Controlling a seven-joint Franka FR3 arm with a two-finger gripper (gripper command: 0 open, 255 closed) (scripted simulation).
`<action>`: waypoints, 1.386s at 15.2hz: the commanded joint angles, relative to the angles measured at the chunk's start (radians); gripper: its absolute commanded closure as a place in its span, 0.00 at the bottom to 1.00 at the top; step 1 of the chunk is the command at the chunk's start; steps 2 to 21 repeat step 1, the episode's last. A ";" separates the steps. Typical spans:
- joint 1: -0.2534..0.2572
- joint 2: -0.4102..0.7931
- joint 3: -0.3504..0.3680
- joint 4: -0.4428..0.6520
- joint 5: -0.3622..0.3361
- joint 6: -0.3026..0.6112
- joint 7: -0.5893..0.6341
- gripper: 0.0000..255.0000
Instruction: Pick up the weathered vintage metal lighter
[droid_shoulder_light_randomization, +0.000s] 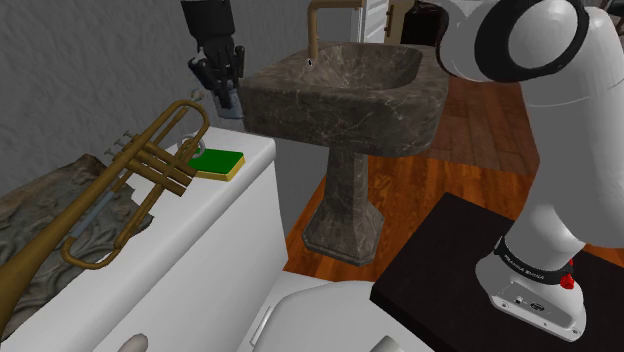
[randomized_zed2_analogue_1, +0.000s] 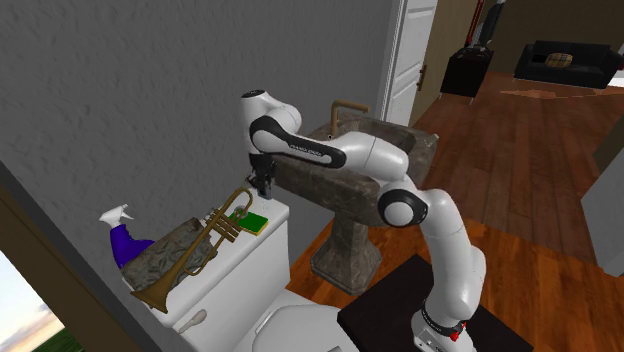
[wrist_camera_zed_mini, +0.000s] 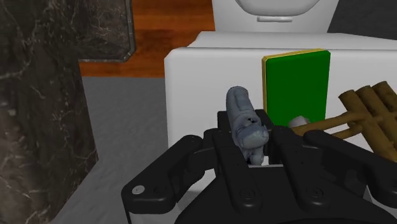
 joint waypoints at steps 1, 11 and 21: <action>0.010 0.014 -0.002 0.032 -0.005 -0.018 0.000 1.00; 0.010 0.014 -0.002 0.032 -0.005 -0.018 0.000 1.00; 0.010 0.014 -0.002 0.032 -0.005 -0.018 0.000 1.00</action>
